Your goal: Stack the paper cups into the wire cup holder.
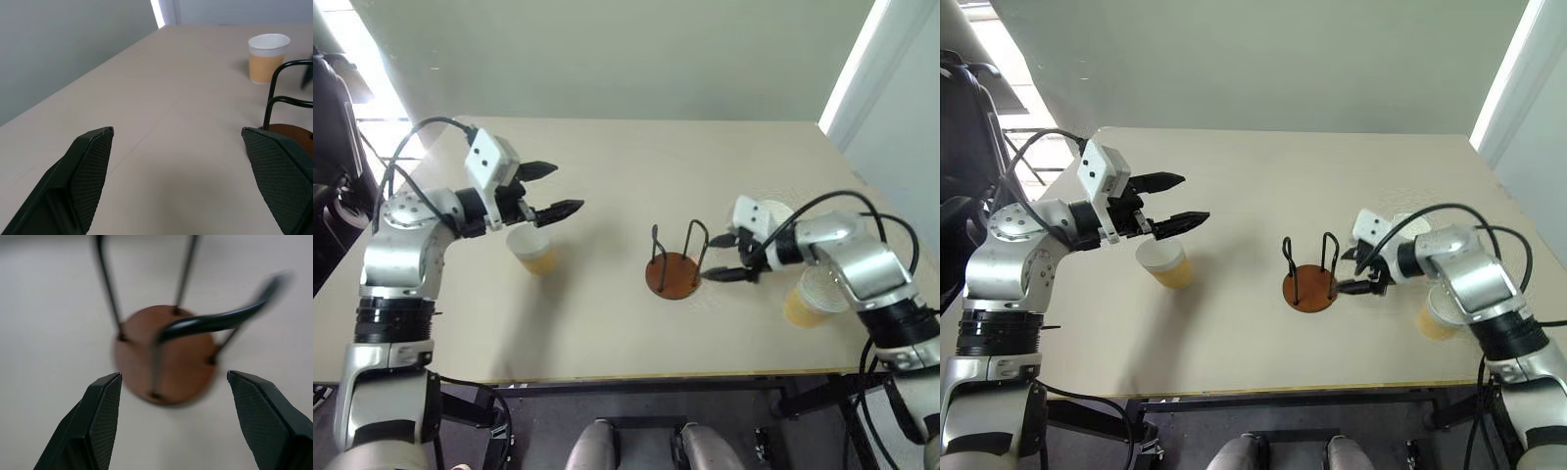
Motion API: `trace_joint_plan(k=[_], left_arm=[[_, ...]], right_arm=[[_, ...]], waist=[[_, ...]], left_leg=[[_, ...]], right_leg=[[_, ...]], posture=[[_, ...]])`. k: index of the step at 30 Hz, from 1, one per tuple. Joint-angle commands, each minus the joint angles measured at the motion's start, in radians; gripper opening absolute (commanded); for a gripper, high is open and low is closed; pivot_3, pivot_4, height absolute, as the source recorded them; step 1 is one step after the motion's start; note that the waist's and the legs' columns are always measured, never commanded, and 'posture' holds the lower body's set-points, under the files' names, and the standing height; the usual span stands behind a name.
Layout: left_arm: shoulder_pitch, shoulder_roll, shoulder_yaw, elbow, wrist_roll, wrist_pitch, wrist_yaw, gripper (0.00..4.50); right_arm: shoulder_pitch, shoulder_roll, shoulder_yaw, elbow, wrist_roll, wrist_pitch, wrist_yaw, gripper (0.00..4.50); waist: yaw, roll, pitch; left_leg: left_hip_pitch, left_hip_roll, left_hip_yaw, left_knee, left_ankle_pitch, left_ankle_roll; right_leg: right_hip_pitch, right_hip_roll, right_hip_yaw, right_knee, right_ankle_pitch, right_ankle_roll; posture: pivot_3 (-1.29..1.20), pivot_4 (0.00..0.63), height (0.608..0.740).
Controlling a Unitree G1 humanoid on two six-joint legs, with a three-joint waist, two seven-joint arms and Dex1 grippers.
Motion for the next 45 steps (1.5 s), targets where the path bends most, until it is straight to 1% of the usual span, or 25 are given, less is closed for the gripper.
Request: trace_joint_plan(k=[1, 5, 9, 11, 15, 22, 25, 28, 35, 45], left_arm=[[-0.037, 0.012, -0.001, 0.000, -0.013, -0.024, -0.053, 4.50], [-0.052, 0.033, -0.020, 0.032, -0.012, -0.036, -0.154, 4.50], [-0.104, 0.034, -0.019, 0.094, -0.044, -0.017, -0.256, 4.50], [-0.132, 0.030, -0.021, 0.120, -0.054, -0.010, -0.293, 4.50], [-0.180, 0.032, -0.050, 0.166, -0.020, -0.032, -0.333, 4.50], [-0.223, 0.028, -0.075, 0.163, -0.005, -0.020, -0.347, 4.50], [-0.226, 0.026, -0.074, 0.159, -0.002, -0.016, -0.349, 4.50], [-0.218, 0.025, -0.072, 0.147, -0.001, -0.014, -0.347, 4.50], [-0.188, 0.036, -0.057, 0.117, -0.008, -0.009, -0.343, 4.50], [-0.169, 0.050, -0.048, 0.110, -0.013, -0.013, -0.347, 4.50]], right_arm=[[-0.074, -0.037, -0.043, 0.063, -0.030, -0.061, 0.024, 3.51], [-0.140, -0.065, -0.048, 0.129, -0.052, -0.112, 0.052, 3.51], [-0.196, -0.076, -0.042, 0.198, -0.096, -0.197, 0.058, 3.51], [-0.219, -0.085, -0.028, 0.245, -0.139, -0.275, 0.060, 3.51], [-0.254, -0.105, 0.015, 0.325, -0.267, -0.496, 0.040, 3.51], [-0.267, -0.127, 0.062, 0.391, -0.381, -0.689, 0.127, 3.51], [-0.279, -0.127, 0.074, 0.446, -0.422, -0.758, 0.139, 3.51], [-0.306, -0.114, 0.084, 0.519, -0.468, -0.815, 0.123, 3.51], [-0.363, -0.092, 0.121, 0.711, -0.581, -0.953, 0.075, 3.51], [-0.363, -0.064, 0.145, 0.826, -0.666, -1.041, 0.042, 3.51]], waist=[[0.001, 0.000, 0.000], [0.001, 0.000, 0.000], [0.000, 0.000, 0.000], [0.001, 0.000, 0.000], [0.002, 0.000, 0.000], [-0.001, 0.000, 0.000], [-0.001, 0.000, 0.000], [-0.001, 0.000, 0.000], [-0.002, 0.000, 0.000], [-0.002, 0.000, 0.000]], left_leg=[[0.000, 0.000, 0.000, 0.000, 0.000, 0.000], [-0.001, 0.000, 0.000, -0.001, 0.000, 0.000], [-0.001, 0.000, 0.000, -0.002, 0.000, 0.000], [-0.001, 0.000, -0.001, -0.002, 0.000, 0.000], [-0.002, 0.000, -0.001, -0.002, 0.000, 0.000], [-0.002, 0.000, -0.001, -0.003, -0.001, 0.001], [-0.002, 0.000, 0.000, -0.002, -0.001, 0.001], [-0.002, 0.000, 0.000, -0.002, -0.001, 0.001], [-0.002, 0.000, -0.001, -0.002, -0.001, 0.001], [-0.001, 0.000, -0.001, -0.003, -0.001, 0.001]], right_leg=[[0.000, 0.000, 0.000, 0.000, 0.000, 0.000], [-0.001, 0.000, 0.000, 0.000, 0.000, 0.000], [-0.002, 0.000, 0.000, 0.000, 0.000, -0.001], [-0.002, 0.000, 0.000, 0.000, 0.000, -0.001], [-0.002, -0.001, 0.000, -0.001, 0.000, -0.001], [-0.002, -0.001, 0.000, -0.001, 0.000, -0.001], [-0.002, -0.001, 0.000, -0.001, 0.000, 0.000], [-0.002, -0.001, 0.000, -0.001, 0.002, 0.002], [-0.002, -0.001, 0.000, -0.001, 0.002, 0.002], [-0.002, -0.001, 0.000, -0.001, 0.003, 0.002]], posture=[[0.00, 0.150, 0.740], [0.00, 0.150, 0.740], [0.00, 0.150, 0.740], [0.00, 0.150, 0.740], [0.00, 0.150, 0.740], [0.00, 0.150, 0.740], [0.00, 0.150, 0.740], [0.00, 0.150, 0.740], [0.00, 0.150, 0.740], [0.00, 0.150, 0.740]])
